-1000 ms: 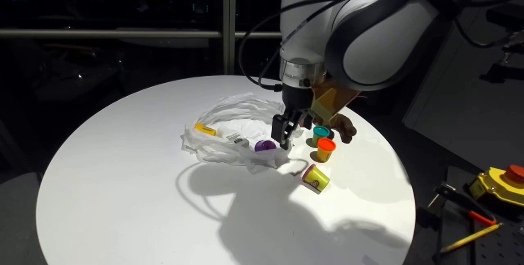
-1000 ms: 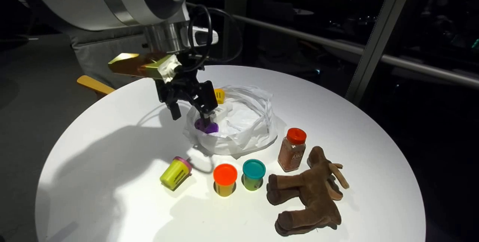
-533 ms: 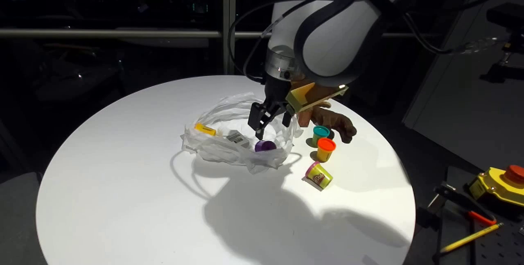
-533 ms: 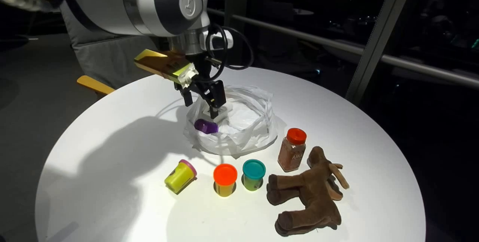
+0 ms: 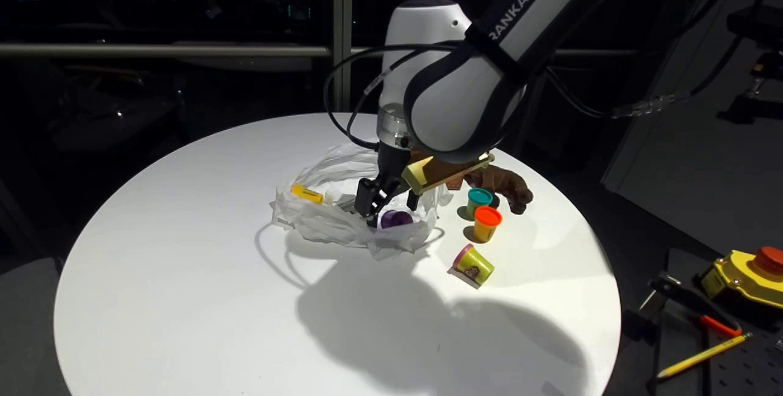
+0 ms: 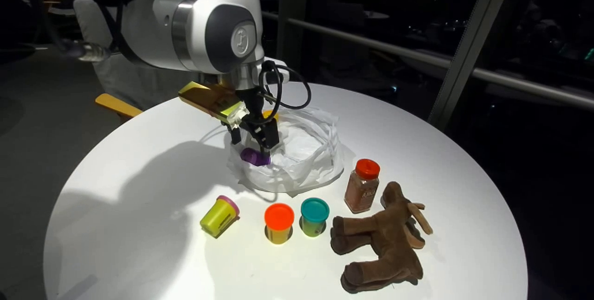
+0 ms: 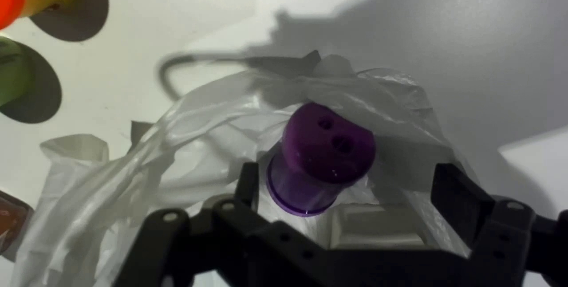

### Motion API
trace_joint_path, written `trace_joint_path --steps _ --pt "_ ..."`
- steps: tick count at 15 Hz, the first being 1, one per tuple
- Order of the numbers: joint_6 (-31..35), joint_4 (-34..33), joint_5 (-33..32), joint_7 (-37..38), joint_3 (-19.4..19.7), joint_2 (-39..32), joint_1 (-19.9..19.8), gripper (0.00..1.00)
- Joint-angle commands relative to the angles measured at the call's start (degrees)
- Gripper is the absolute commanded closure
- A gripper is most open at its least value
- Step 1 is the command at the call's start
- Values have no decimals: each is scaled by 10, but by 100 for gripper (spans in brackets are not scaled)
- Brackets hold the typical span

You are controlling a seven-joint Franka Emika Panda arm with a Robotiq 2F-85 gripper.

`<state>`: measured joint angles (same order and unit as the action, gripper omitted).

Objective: Pick up all the objects from the plastic bag and put them on the table.

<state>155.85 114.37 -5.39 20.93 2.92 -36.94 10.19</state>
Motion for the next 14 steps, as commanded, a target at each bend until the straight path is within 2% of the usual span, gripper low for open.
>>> trace_joint_path --steps 1,3,7,9,12,14 --pt "6 -34 2 23 26 -28 35 0" --pt "0 -36 -5 42 45 -31 58 0" --pt "3 -15 -33 115 115 -22 123 0" --pt "0 -9 -42 142 137 -22 144 0" --pt "-12 -4 -47 165 143 -24 153 0" --pt "-20 -3 -42 165 133 -26 146 0"
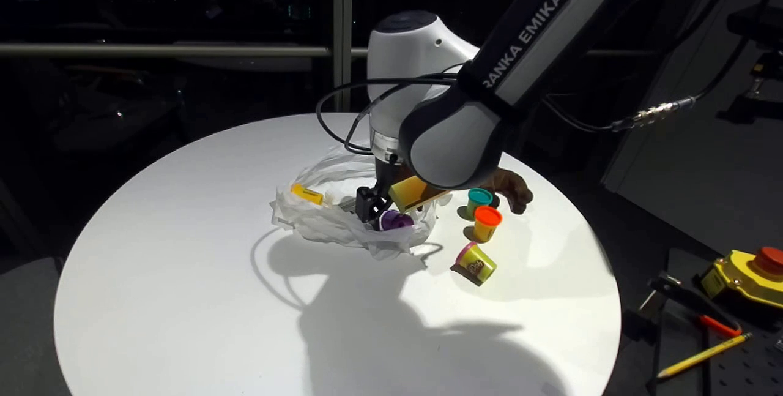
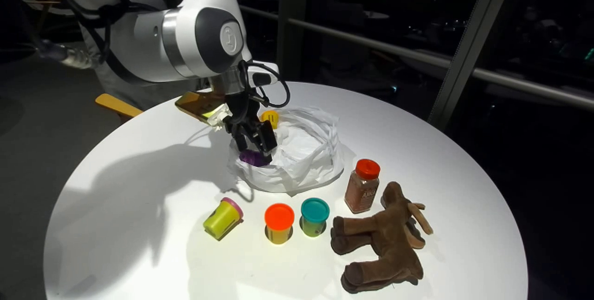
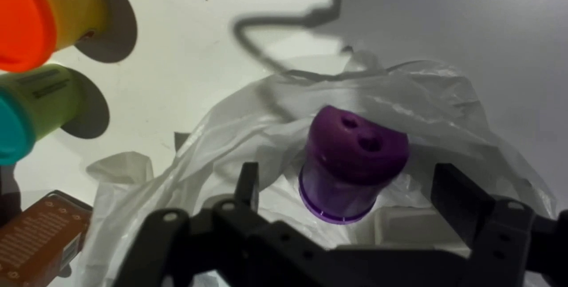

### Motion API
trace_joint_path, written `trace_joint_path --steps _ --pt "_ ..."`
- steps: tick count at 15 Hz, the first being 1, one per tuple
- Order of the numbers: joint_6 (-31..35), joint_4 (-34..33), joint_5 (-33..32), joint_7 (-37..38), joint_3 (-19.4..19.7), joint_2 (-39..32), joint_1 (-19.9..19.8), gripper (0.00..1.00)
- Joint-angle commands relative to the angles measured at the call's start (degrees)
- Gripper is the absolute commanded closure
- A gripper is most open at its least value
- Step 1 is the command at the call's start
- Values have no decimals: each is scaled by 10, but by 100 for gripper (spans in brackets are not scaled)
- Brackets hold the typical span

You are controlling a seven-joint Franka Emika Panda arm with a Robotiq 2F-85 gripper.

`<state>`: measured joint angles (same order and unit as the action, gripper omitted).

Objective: Pick up all the objects from the plastic bag and put them on the table.

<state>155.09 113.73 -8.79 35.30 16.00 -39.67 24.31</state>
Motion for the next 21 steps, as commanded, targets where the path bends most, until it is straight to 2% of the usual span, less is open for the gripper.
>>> trace_joint_path --steps 1,2,3,4,5,8,11,16,18,21 --pt "-17 5 -8 22 0 1 3 0" --pt "-18 5 -9 27 1 0 3 0" --pt "-17 7 -10 35 6 1 5 25" --pt "-16 9 -11 40 8 2 6 26" --pt "-11 13 -12 47 11 5 6 32" --pt "-3 19 -17 62 21 15 8 58" --pt "-1 24 -35 79 38 26 16 78" --pt "2 29 -73 97 57 52 13 78" --pt "3 39 -74 73 40 82 -6 78" --pt "-6 71 -52 -15 -26 147 -50 78"
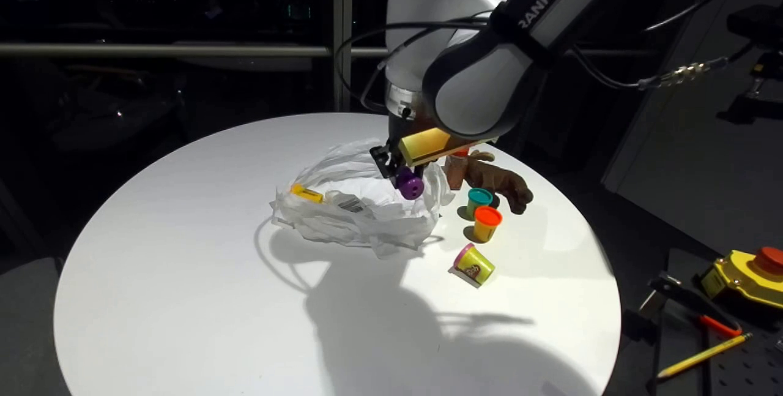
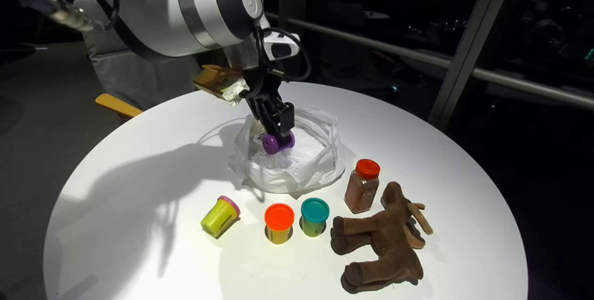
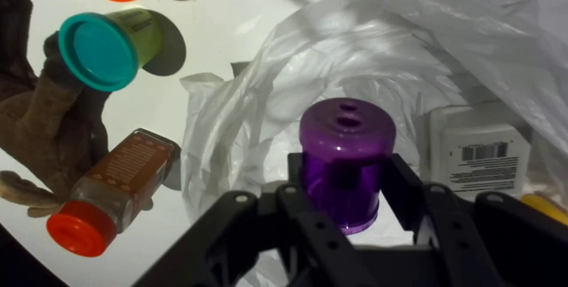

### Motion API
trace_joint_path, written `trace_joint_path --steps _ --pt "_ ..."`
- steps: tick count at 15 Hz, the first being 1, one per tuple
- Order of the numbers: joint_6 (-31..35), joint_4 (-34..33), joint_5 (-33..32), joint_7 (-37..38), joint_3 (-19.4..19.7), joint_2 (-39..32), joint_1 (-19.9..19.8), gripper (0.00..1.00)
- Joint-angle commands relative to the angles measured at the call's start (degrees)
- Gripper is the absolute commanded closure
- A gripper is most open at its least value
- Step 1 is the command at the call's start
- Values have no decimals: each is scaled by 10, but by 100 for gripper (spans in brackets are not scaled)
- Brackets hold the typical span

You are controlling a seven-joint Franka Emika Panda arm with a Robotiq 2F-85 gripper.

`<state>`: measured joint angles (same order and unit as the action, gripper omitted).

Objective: Pick up all the objects from the plastic bag and put them on the table.

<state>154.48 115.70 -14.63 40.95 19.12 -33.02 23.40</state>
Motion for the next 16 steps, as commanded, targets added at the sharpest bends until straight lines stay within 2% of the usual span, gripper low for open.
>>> trace_joint_path --steps 1,5,7,9,11,16 --pt "-7 65 18 -105 -83 100 -56 78" --pt "-42 114 98 -232 -184 155 -110 78" --pt "-69 121 150 -297 -229 153 -132 78" --pt "-111 116 170 -341 -251 133 -139 78" --pt "-136 107 128 -322 -240 94 -119 78" --pt "-89 81 -13 -208 -168 -13 -49 78"
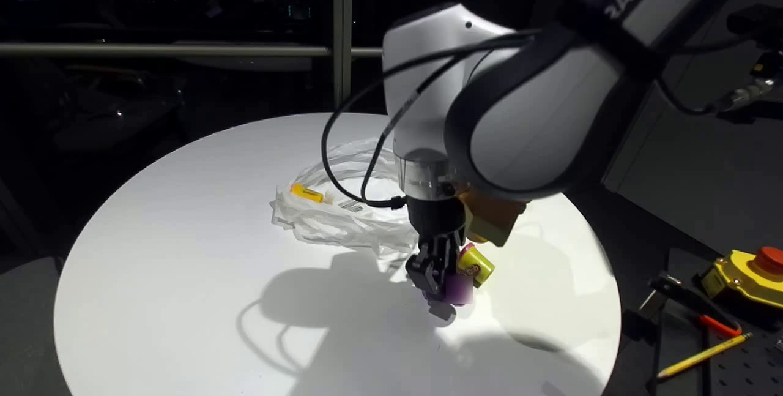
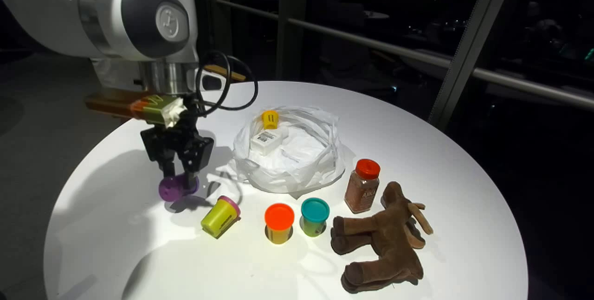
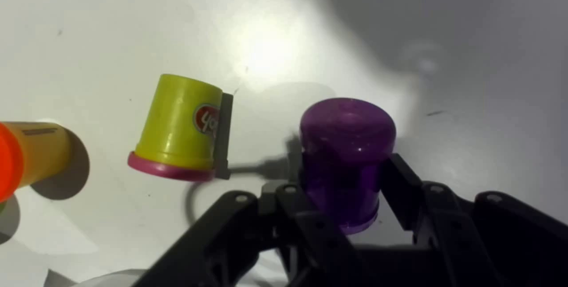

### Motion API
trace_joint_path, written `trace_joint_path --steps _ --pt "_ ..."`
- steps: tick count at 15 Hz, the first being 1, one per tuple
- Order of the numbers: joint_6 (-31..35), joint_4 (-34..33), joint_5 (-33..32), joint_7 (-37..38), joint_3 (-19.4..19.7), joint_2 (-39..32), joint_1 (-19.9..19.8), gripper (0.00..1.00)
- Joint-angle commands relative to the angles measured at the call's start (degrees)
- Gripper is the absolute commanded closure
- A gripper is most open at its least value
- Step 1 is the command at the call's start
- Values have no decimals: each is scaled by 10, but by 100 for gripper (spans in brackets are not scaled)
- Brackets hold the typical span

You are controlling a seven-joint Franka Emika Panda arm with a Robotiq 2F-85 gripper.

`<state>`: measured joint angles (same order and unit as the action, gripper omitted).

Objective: Pick up all the objects from the plastic bag and put them on the table.

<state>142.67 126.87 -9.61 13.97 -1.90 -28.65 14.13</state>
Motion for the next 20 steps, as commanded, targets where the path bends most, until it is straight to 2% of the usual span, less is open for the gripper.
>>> trace_joint_path --steps 1,6,7,9,12,17,20 --pt "38 -39 -78 80 55 -74 55 78" --pt "35 -57 -121 150 81 -77 92 78" --pt "32 -57 -125 153 82 -73 95 31" --pt "25 -55 -124 155 84 -58 95 23" --pt "19 -60 -98 121 74 -31 61 0" --pt "44 -105 -73 127 92 -26 6 0" --pt "63 -148 -28 96 74 -50 -37 1"
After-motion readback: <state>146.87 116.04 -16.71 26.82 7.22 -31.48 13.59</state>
